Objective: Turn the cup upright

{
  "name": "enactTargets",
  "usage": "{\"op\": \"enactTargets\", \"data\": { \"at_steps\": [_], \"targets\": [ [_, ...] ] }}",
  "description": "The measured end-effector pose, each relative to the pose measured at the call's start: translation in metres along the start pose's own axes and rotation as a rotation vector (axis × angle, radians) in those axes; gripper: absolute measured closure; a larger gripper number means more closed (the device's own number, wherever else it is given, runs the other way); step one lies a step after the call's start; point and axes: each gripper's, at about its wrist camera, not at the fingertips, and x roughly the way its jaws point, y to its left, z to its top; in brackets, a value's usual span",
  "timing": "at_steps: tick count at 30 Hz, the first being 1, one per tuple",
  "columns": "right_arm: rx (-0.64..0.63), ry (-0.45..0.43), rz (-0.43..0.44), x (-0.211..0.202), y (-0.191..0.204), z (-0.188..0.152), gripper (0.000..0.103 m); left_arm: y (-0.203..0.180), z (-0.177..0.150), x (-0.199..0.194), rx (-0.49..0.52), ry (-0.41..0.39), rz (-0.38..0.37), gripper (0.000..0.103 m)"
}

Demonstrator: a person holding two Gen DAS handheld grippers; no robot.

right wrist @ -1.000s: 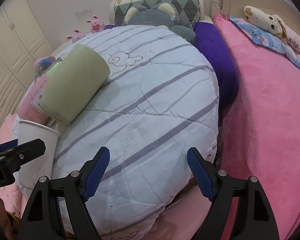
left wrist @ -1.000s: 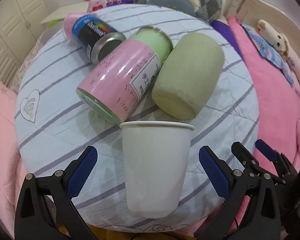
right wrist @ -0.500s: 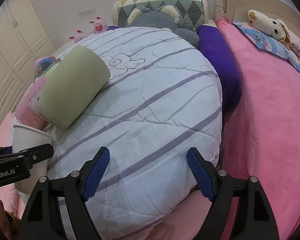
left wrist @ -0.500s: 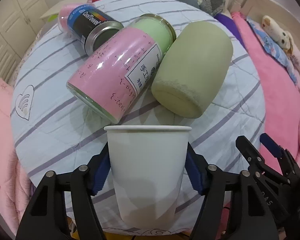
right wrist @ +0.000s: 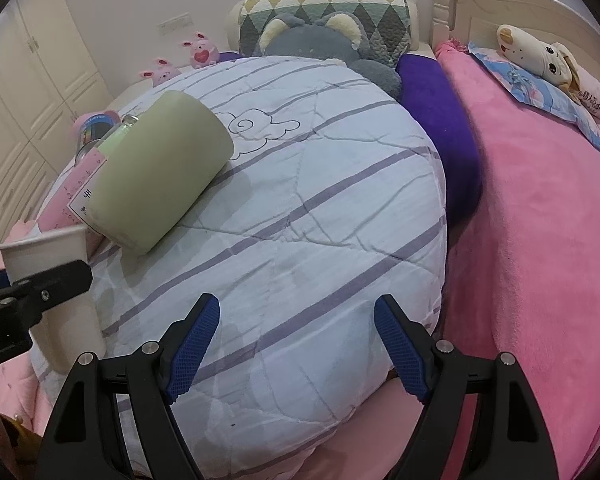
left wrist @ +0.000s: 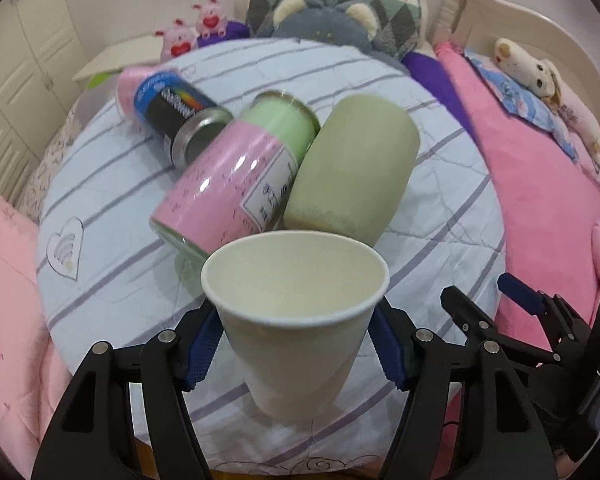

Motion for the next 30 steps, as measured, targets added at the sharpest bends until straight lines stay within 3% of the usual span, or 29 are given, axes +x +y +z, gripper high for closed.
{"op": "enactTargets", "data": {
  "at_steps": [8,10,12,14,19,24,30],
  "targets": [
    [-0.004,-0.002,-0.009,-0.002,0.002,0.000,0.022,-0.001,0.000,0.000,0.017,-0.017,-0.005,0.035],
    [-0.007,0.003,-0.011,0.000,0.003,0.000,0.022,-0.002,-0.001,0.004,0.020,0.003,0.007,0.030],
    [-0.005,0.008,-0.011,0.000,0.003,-0.002,0.022,-0.004,-0.002,0.007,0.027,0.021,0.020,0.015],
    [-0.010,0.009,-0.011,0.000,0.004,-0.003,0.022,-0.004,-0.003,0.007,0.028,0.014,0.026,0.012],
    [-0.008,0.007,-0.019,-0.003,0.004,-0.005,0.022,-0.002,-0.006,0.003,0.020,0.000,0.000,0.012],
    [0.005,-0.001,-0.029,-0.008,0.003,-0.006,0.022,-0.005,-0.009,-0.001,0.040,-0.024,0.036,0.012],
    [0.021,-0.015,-0.056,-0.015,0.005,-0.011,0.022,-0.006,-0.018,-0.009,0.063,-0.029,0.015,0.010]
  ]
}}
